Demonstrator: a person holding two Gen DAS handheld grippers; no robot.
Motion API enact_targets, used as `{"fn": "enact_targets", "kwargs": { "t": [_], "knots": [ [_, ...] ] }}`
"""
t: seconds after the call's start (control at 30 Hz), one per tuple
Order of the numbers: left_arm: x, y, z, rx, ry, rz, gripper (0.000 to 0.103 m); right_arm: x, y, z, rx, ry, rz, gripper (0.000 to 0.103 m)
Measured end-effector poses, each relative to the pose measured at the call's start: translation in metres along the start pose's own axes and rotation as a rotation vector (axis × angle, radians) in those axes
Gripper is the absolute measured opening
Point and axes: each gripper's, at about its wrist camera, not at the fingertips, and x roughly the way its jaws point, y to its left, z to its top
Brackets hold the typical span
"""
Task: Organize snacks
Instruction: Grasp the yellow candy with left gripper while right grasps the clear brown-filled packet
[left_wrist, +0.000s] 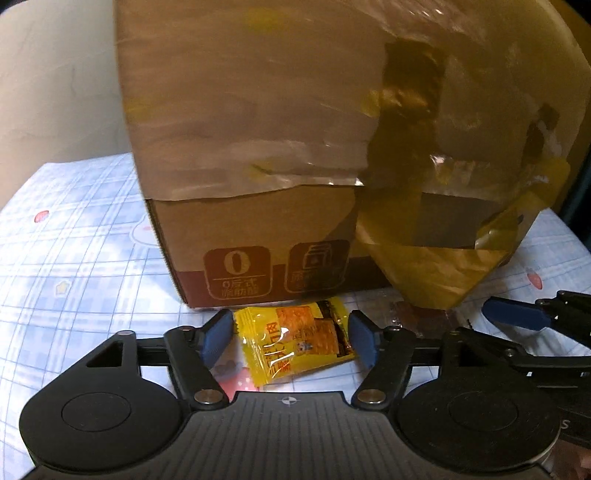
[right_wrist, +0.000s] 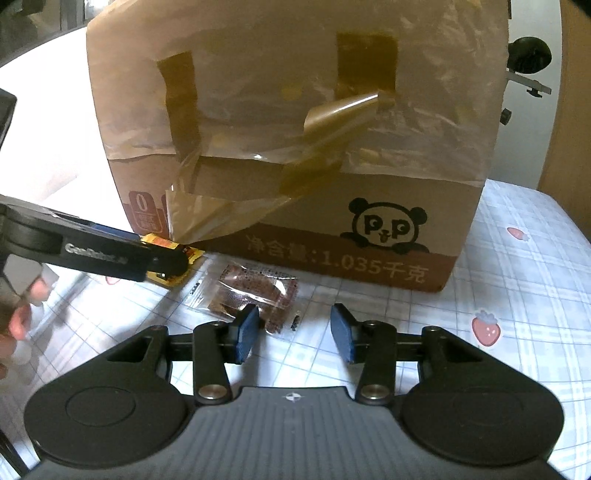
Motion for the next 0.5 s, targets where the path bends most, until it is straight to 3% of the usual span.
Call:
{"fn": "enact_targets", "kwargs": {
  "t": [0.07,0.1,0.23,0.5],
  "knots": [
    [0.001,-0.007,-0.002,0.035,-0.006,0.024,0.067,-0.002,-0.002,0.0,0.009,-0.005,0.004,0.047],
    [0.0,-0.008,-0.003,0.044,-0.022,0.013,0.052,-0.003,-0.003,-0.001,0.011,-0.007,0.005,0.047],
    [-0.009,-0.009,-0.009,0.035,-0.03,-0.034,0.018,-0.005,-0.006,-0.001,0.027,-0.015,0.008,0.047],
    [-0.037,0.008,-0.039,-0.017,-0.031,-0.054,0.015,-0.01,-0.018,-0.002,0.09,0.008,0.04,0.047]
  ]
}}
